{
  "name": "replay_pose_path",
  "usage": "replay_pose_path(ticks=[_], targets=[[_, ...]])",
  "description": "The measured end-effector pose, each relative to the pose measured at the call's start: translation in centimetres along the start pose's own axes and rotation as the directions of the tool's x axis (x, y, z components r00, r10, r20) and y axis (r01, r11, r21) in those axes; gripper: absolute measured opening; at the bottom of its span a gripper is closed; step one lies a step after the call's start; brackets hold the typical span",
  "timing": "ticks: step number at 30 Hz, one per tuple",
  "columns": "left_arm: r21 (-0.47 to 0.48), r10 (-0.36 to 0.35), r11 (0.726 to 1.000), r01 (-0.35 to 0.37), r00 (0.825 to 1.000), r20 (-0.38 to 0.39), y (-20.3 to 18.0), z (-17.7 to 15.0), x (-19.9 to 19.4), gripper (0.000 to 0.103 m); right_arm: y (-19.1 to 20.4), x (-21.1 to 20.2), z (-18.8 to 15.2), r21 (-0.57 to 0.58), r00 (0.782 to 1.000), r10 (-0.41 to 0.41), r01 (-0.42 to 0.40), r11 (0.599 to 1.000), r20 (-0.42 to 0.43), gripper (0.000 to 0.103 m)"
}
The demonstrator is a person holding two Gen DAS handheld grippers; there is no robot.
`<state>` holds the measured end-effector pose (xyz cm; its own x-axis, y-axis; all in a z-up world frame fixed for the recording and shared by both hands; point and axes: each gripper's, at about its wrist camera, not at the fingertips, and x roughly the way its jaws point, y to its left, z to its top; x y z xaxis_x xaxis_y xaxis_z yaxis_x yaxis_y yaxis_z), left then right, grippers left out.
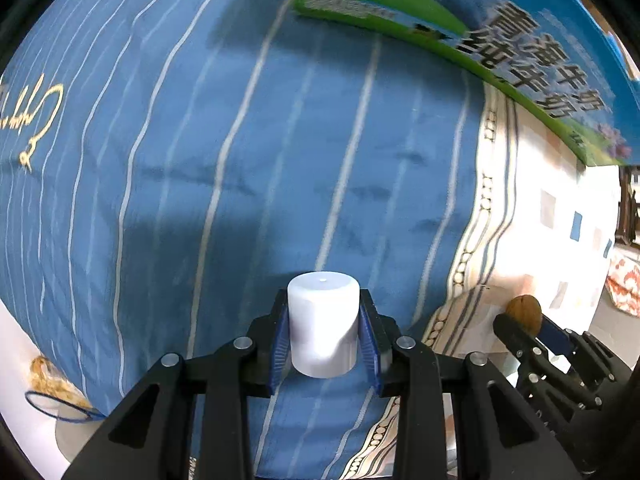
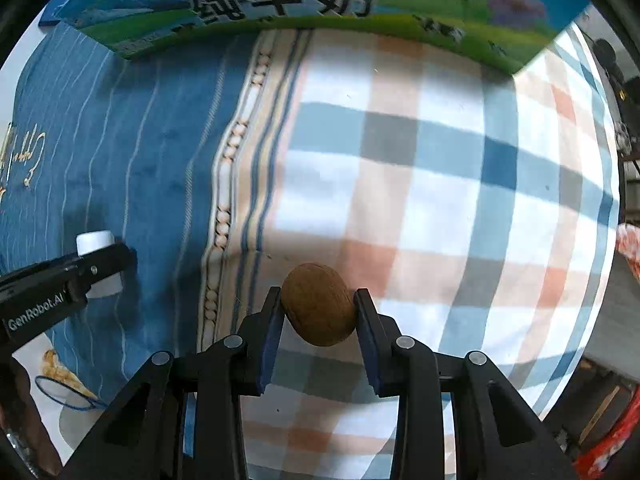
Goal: Organize rigid objects
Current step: 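Carry the white cup and walnut with both tools over the box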
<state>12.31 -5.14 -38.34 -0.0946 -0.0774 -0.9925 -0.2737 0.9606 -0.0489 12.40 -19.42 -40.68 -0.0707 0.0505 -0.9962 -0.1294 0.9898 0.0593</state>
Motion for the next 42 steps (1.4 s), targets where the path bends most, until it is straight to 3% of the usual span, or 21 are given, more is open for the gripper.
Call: replay_pose_path(ticks=[8,17,25,28,35,38,42], targets=[[0.072,-0.009,0.997,0.007,0.999,0.033,-7.8,2.2,-2.9,0.029,-2.6,-2.8,-0.8,0.046,0.999,0.008,-0.010,0.999,0.049,0.038],[0.174,-0.090,0.983,0.060,0.981,0.172,-15.2,3.3,-12.2,0.029,-2.1,-10.3,-0.9,0.061,0.977,0.030,-0.044,0.997,0.210,0.038],[0.237,-0.197,0.962,0.135,0.945,0.261,-14.4,3.5,-20.8,0.029,-1.6,-18.9,2.8,0.071,0.943,0.087,-0.116,0.991,0.321,0.038],[0.259,-0.224,0.954,0.150,0.932,0.286,-14.7,5.4,-22.7,0.029,-2.0,-20.8,4.6,0.077,0.929,0.100,-0.136,0.988,0.357,0.038],[0.255,-0.240,0.953,0.164,0.923,0.301,-12.6,12.8,-21.8,0.029,-4.9,-22.3,11.2,0.107,0.915,0.130,-0.184,0.977,0.381,0.038],[0.236,-0.241,0.955,0.181,0.935,0.259,-10.9,15.8,-19.4,0.029,-5.5,-20.3,15.1,0.109,0.919,0.203,-0.252,0.962,0.337,0.038],[0.164,-0.233,0.964,0.211,0.963,0.134,-9.5,21.9,-14.8,0.029,-4.2,-15.9,20.5,0.097,0.931,0.274,-0.304,0.948,0.243,0.038]])
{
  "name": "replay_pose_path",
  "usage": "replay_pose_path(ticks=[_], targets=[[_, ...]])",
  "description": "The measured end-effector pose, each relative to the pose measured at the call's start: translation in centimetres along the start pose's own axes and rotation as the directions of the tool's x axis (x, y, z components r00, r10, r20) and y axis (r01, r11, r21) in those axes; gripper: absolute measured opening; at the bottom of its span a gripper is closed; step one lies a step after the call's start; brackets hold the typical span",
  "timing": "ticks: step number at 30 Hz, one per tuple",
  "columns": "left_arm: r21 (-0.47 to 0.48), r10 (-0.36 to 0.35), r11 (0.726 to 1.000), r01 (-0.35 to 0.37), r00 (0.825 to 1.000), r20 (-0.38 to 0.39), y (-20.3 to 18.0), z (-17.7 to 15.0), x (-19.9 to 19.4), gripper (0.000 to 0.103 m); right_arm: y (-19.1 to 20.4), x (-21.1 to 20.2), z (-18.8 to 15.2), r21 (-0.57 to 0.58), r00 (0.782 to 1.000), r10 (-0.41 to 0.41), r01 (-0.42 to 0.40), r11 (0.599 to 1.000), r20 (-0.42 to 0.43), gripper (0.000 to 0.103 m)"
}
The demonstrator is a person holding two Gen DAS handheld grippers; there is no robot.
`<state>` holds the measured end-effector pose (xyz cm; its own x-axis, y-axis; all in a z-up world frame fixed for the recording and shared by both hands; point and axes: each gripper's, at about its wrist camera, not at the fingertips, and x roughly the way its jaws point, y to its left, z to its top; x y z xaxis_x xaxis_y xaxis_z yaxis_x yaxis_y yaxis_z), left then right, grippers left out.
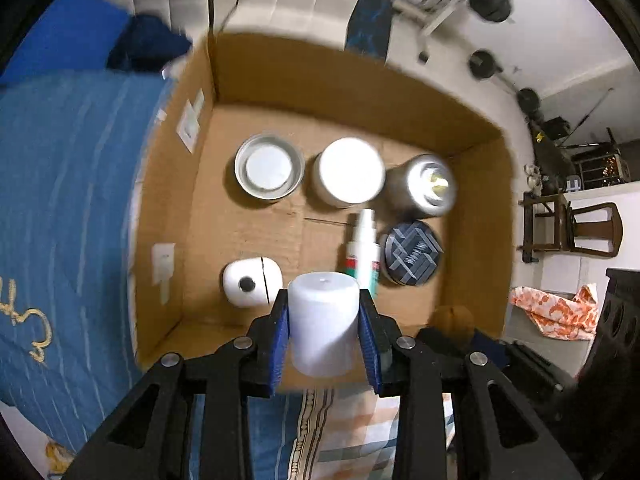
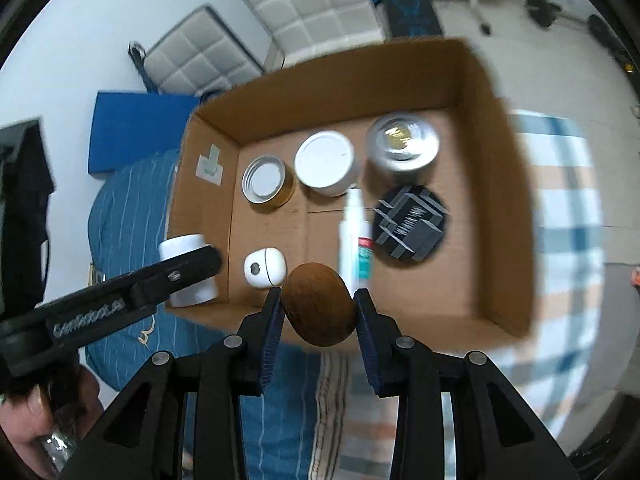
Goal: Organize rigid objects
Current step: 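Carry the white cup and walnut with both tools over the box, then lower the cup and walnut into the box and open both tools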
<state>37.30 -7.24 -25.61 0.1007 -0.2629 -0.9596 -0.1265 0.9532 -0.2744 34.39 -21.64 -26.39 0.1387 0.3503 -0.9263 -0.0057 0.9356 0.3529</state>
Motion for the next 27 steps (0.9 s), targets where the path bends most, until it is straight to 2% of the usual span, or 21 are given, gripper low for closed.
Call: replay_pose_path(ticks=[3,6,12,17,20,27], targets=[[-0.041,0.001,0.999,-0.005,0.997,-0.075,1.8,2.4,3.1,0.029,0.4,3.7,2.0,0.000,0.998,0.000,0.000,1.000,-0.058,0.038],[-0.042,0.011,0.999,-0.017,0.989,-0.146,2.5,4.2,5.6,0.029,0.4,7.2,3.7,0.017,0.994,0.004,-0.002,1.000,-0.112,0.038],[-0.025,0.055,0.998,-0.063,0.969,-0.241,3.5,6.0,9.4,0.029,0.5,10.9,5.5,0.017,0.987,-0.030,0.033,0.999,-0.158,0.038],[-0.021,0.072,0.997,-0.081,0.958,-0.278,3.9,6.6,11.0,0.033,1.0,12.9,6.3,0.013,0.978,-0.021,0.024,1.000,-0.207,0.038],[-0.035,0.057,0.997,-0.072,0.947,-0.315,4.3,6.6,11.9,0.035,1.2,13.5,6.6,0.021,0.976,-0.031,0.036,0.999,-0.213,0.038],[-0.021,0.080,0.996,-0.091,0.950,-0.301,4.6,6.3,11.6,0.043,0.9,14.0,6.9,0.042,0.976,-0.044,0.055,0.998,-0.214,0.040]])
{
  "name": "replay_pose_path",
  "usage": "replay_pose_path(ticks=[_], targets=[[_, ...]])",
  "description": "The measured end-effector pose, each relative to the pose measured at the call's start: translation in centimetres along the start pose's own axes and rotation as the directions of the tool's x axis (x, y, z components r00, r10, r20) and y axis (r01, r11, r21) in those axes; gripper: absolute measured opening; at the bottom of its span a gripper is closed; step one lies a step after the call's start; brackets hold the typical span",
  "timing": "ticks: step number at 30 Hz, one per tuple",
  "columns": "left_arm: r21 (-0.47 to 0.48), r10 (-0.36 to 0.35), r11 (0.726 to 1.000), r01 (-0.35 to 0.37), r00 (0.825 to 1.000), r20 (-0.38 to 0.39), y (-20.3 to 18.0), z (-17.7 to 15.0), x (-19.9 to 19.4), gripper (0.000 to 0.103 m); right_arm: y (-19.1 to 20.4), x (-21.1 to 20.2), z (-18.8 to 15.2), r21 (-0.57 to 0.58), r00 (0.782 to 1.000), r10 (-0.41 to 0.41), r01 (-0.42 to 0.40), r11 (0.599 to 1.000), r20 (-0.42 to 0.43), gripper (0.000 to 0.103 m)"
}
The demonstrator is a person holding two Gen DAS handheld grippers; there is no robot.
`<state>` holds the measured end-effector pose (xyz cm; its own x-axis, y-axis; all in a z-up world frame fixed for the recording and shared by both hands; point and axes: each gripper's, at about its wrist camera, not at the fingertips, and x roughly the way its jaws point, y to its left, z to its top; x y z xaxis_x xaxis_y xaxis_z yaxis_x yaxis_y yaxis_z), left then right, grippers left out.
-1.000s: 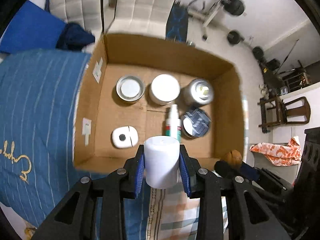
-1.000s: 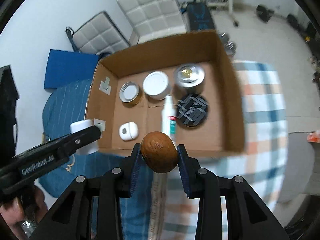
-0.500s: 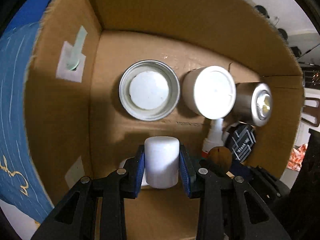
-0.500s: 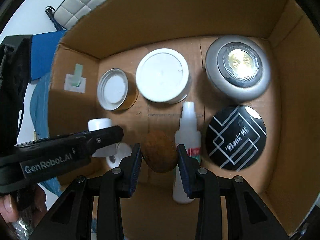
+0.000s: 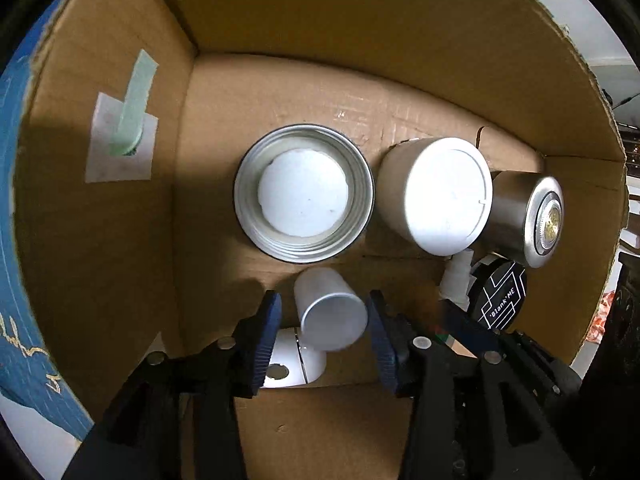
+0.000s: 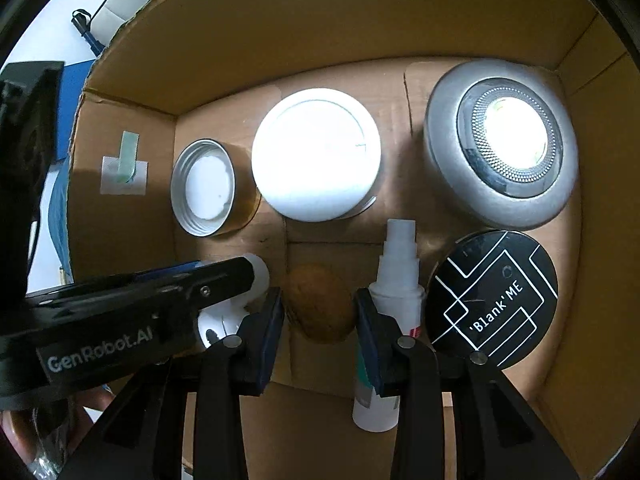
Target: Organize rigid objects
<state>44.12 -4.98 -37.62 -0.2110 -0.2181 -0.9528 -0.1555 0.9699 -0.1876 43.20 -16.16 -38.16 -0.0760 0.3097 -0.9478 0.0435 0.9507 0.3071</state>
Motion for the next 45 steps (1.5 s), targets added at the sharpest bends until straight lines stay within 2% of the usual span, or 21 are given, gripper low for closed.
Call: replay_pose_path(ticks=[2,6,8,15,16,17,20,22,23,25,28,32,35,38,40,43,45], targets=[[-0.001,0.005,1.000,-0.005,1.000,0.008,0.1,-0.3,-0.2,0.047,0.3,0.0,0.4,-0.001,1.000,-0.004,0.004,1.000,0.004,0.047],[0.001,0.017,1.000,-0.017,0.999,0.036,0.6,-1.3,-1.0,0.050,0.9,-0.4,0.4,-0.007,0.999,-0.034,0.034,0.999,0.022,0.052],[0.007,0.039,0.999,-0.039,0.998,0.059,0.8,-2.0,-1.8,0.054,1.2,-0.9,0.1,-0.018,0.997,-0.062,0.063,0.998,0.034,0.059],[0.025,0.072,0.997,-0.078,0.984,0.165,2.2,-5.4,-5.1,0.065,1.4,-3.3,-1.6,-0.043,0.983,-0.166,0.169,0.985,0.078,0.061],[0.026,0.076,0.996,-0.083,0.980,0.185,2.5,-6.5,-5.6,0.072,1.3,-3.6,-2.0,-0.043,0.981,-0.176,0.180,0.983,0.085,0.061],[0.026,0.075,0.996,-0.083,0.976,0.206,2.7,-7.1,-6.2,0.081,0.8,-3.9,-2.4,-0.041,0.979,-0.182,0.187,0.982,0.092,0.068],[0.026,0.087,0.995,-0.098,0.958,0.275,2.9,-8.6,-8.1,0.092,0.3,-5.1,-3.6,-0.034,0.972,-0.209,0.214,0.976,0.111,0.084],[0.033,0.100,0.993,-0.116,0.941,0.322,3.2,-10.7,-9.0,0.096,0.2,-5.8,-4.4,-0.028,0.963,-0.238,0.243,0.970,0.127,0.094],[0.035,0.106,0.992,-0.124,0.936,0.336,3.0,-10.2,-9.9,0.100,0.1,-6.2,-4.9,-0.026,0.961,-0.241,0.247,0.969,0.137,0.097],[0.046,0.120,0.988,-0.146,0.924,0.363,2.3,-10.6,-10.2,0.102,0.1,-7.0,-5.6,-0.016,0.953,-0.260,0.265,0.964,0.156,0.103],[0.051,0.134,0.984,-0.169,0.904,0.407,1.6,-11.9,-10.2,0.102,-0.1,-8.8,-7.2,-0.006,0.941,-0.280,0.286,0.958,0.189,0.103],[0.052,0.138,0.983,-0.177,0.892,0.431,0.9,-12.1,-10.1,0.102,-0.3,-11.3,-9.3,0.004,0.933,-0.285,0.291,0.957,0.220,0.103],[0.050,0.151,0.980,-0.195,0.876,0.458,0.7,-13.1,-10.6,0.102,0.0,-12.5,-10.3,0.007,0.929,-0.282,0.289,0.957,0.241,0.103],[0.053,0.144,0.979,-0.196,0.856,0.496,0.5,-15.1,-12.1,0.102,0.2,-14.2,-11.7,0.009,0.926,-0.270,0.277,0.961,0.264,0.103],[0.054,0.143,0.978,-0.202,0.836,0.530,0.4,-16.5,-13.3,0.102,0.3,-15.5,-12.8,0.012,0.921,-0.264,0.272,0.962,0.285,0.103],[0.064,0.138,0.975,-0.212,0.810,0.570,0.1,-19.0,-15.0,0.102,0.6,-17.8,-15.0,0.009,0.907,-0.267,0.279,0.960,0.325,0.103],[0.072,0.125,0.976,-0.205,0.799,0.588,0.0,-20.9,-16.1,0.102,1.0,-19.5,-16.7,0.002,0.899,-0.264,0.281,0.960,0.349,0.103]])
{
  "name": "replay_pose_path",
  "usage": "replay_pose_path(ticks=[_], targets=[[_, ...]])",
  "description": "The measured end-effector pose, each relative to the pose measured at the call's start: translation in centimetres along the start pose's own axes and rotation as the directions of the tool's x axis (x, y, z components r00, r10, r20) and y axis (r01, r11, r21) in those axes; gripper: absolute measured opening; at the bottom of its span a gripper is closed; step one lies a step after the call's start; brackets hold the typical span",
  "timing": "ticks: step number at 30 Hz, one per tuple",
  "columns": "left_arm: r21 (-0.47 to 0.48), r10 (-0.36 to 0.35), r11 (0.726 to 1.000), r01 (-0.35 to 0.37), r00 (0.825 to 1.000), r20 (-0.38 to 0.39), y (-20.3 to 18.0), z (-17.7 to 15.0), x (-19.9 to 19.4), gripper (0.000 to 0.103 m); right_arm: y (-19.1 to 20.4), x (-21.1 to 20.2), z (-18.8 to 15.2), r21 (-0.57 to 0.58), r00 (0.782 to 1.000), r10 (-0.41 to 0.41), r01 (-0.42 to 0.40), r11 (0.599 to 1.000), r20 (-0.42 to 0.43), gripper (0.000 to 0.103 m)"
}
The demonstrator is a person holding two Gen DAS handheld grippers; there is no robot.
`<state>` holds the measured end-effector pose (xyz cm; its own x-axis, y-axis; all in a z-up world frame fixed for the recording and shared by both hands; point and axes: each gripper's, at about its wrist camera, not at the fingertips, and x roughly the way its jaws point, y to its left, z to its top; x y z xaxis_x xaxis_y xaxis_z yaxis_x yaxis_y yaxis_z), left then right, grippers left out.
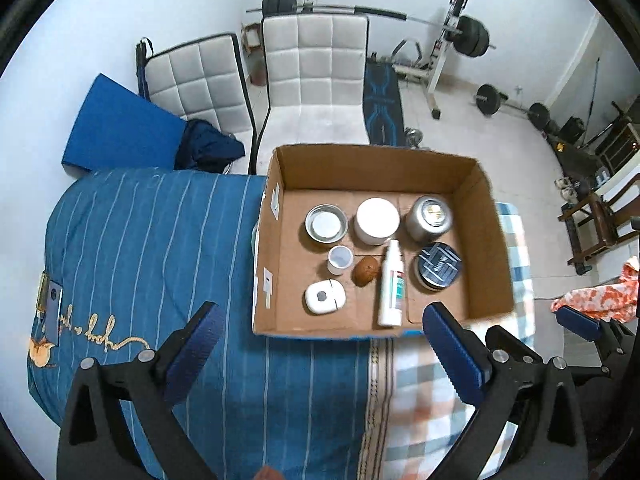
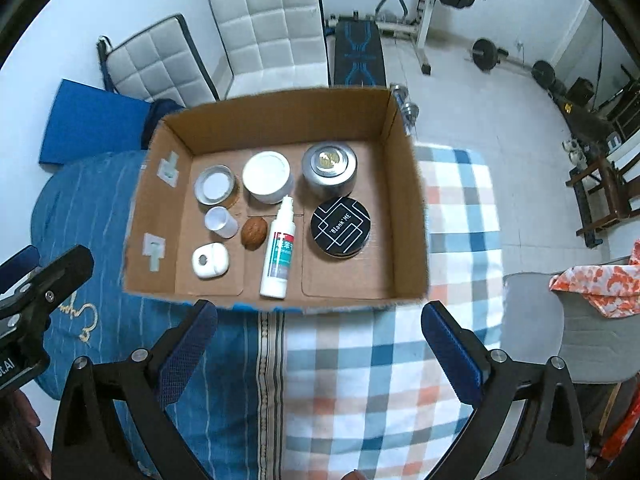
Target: Organize rigid objects
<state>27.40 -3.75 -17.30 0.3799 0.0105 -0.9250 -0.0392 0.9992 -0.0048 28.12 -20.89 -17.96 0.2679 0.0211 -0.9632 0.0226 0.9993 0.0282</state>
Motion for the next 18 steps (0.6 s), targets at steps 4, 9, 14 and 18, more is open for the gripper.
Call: replay_pose_path(ticks=[4,9,14,18], targets=[[0.005,-0.017,1.000,0.016,0.999,0.048,0.0,-1.6,-3.7,0.102,-0.4,-4.0,-1.9,0.001,0.999,0.008,-0.008,1.000,0.042,0.103],[0.012,-0.028,1.000,0.027,0.995,0.095,0.1,-3.1,-7.9,0.102,-1.0,-9.1,-4.3,0.016,0.996,0.017,-0.018,1.000,0.091,0.103],[0.015,-0.043,0.999,0.041,0.991,0.130,0.3,-4.3,-11.9,0.102,-1.4,-13.7,-6.5,0.022,0.990,0.052,-0.055,0.998,0.129,0.103],[0.028,-0.059,0.998,0.055,0.987,0.150,0.1,-5.3,-14.3,0.102,-1.3,-16.7,-8.0,0.019,0.985,0.059,-0.063,0.998,0.164,0.103]])
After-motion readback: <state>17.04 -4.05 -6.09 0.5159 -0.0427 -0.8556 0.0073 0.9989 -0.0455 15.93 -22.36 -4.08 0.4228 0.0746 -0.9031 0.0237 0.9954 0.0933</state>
